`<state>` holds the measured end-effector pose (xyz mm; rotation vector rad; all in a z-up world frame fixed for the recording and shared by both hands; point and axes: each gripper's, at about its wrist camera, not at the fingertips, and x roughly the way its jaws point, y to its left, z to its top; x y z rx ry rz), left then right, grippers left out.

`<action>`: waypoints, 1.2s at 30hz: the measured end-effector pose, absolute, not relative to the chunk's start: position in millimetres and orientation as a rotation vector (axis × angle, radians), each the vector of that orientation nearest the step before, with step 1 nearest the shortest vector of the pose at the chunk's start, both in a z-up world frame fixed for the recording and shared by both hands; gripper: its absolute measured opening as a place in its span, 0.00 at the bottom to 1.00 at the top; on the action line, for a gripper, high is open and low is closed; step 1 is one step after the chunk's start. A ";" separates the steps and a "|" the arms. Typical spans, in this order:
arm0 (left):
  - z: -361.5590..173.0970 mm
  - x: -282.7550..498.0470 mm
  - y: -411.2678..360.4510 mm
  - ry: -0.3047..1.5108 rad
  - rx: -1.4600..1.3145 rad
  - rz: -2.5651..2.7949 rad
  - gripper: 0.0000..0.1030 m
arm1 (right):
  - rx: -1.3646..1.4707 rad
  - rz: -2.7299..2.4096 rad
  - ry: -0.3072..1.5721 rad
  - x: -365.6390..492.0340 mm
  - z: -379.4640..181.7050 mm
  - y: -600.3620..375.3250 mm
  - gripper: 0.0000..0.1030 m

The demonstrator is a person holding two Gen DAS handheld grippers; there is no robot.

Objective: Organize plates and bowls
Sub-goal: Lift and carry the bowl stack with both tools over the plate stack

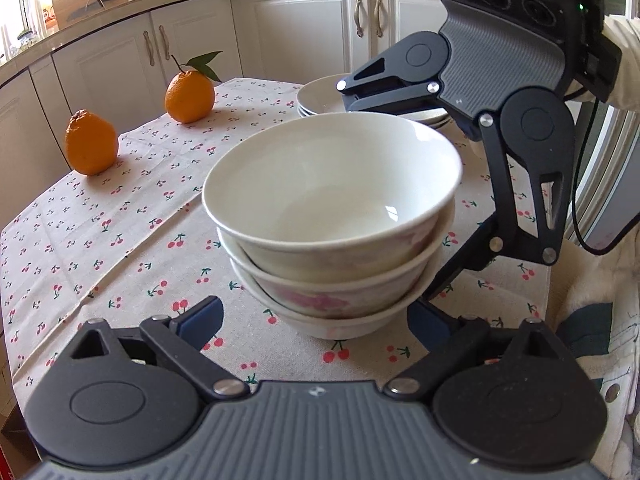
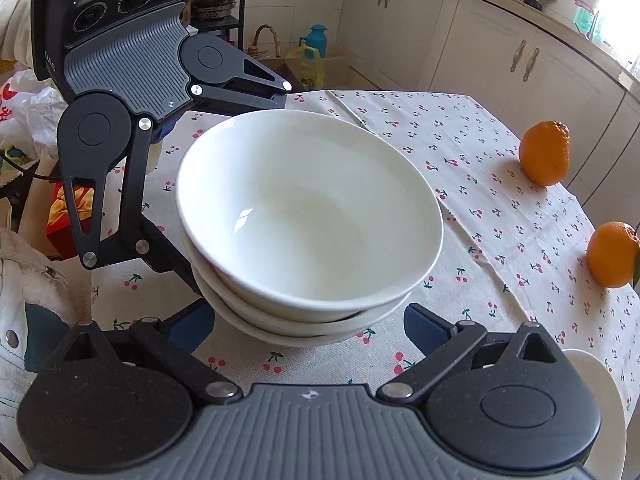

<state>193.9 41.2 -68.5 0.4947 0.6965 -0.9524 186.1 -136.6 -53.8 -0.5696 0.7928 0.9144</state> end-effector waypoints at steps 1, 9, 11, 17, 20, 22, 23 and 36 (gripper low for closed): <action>-68.6 193.7 41.1 0.695 0.497 -0.957 0.93 | -0.576 0.918 0.794 186.9 -53.4 -136.2 0.99; -68.9 198.4 40.5 0.706 0.498 -0.989 0.89 | -0.598 0.966 0.815 189.8 -48.6 -133.7 0.92; -68.2 198.4 40.2 0.705 0.503 -0.999 0.87 | -0.594 0.979 0.821 191.4 -48.0 -133.7 0.91; -67.2 200.6 38.4 0.712 0.506 -1.022 0.83 | -0.593 0.996 0.837 196.6 -47.2 -133.2 0.89; -66.3 201.1 38.0 0.715 0.512 -1.034 0.80 | -0.591 1.001 0.842 197.8 -46.9 -132.9 0.88; -66.2 201.1 37.4 0.713 0.519 -1.037 0.79 | -0.594 1.001 0.843 198.9 -47.5 -132.1 0.88; -66.3 201.2 37.1 0.714 0.520 -1.037 0.79 | -0.594 1.000 0.843 198.6 -47.5 -131.9 0.88; -67.5 203.3 36.7 0.715 0.523 -1.042 0.79 | -0.591 0.998 0.847 197.6 -47.6 -131.7 0.88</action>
